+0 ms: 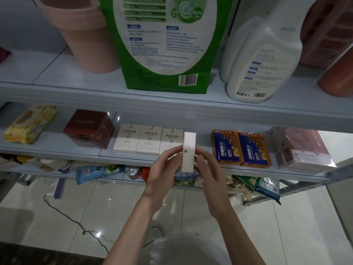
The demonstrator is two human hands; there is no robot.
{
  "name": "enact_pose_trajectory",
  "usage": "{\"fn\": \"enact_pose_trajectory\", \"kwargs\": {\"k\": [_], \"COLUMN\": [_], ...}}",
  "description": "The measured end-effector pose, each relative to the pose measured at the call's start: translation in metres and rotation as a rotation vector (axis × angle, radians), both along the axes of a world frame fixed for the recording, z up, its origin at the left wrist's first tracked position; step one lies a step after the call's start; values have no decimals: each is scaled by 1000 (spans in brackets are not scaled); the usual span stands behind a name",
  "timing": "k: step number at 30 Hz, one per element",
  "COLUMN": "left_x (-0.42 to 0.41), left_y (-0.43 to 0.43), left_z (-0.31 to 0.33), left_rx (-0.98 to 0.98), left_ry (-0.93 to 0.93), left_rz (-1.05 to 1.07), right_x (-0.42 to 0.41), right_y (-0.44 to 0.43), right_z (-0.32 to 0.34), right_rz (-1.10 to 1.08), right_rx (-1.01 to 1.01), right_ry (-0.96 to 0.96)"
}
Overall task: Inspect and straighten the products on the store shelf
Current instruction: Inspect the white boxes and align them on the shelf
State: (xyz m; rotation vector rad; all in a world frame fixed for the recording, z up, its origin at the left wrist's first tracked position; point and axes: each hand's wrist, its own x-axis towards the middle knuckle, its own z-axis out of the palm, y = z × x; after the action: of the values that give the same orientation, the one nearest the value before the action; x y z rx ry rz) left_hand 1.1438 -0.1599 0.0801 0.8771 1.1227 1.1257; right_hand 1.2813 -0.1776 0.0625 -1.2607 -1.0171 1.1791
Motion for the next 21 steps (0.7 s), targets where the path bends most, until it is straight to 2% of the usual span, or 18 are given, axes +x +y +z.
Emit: {"fn": "enact_pose_trajectory", "kwargs": {"k": [6,21], "left_x": [1,1], "left_y": [1,1], "left_z": [4,1], "left_rx": [-21,-9], "left_ry": [-51,-45], "left_rz": [5,6], "right_x": [0,-2], "right_y": [1,0], "right_z": [2,2], "right_rz": [3,14], "right_rx": [1,19], "right_ry": [-11,-65]}}
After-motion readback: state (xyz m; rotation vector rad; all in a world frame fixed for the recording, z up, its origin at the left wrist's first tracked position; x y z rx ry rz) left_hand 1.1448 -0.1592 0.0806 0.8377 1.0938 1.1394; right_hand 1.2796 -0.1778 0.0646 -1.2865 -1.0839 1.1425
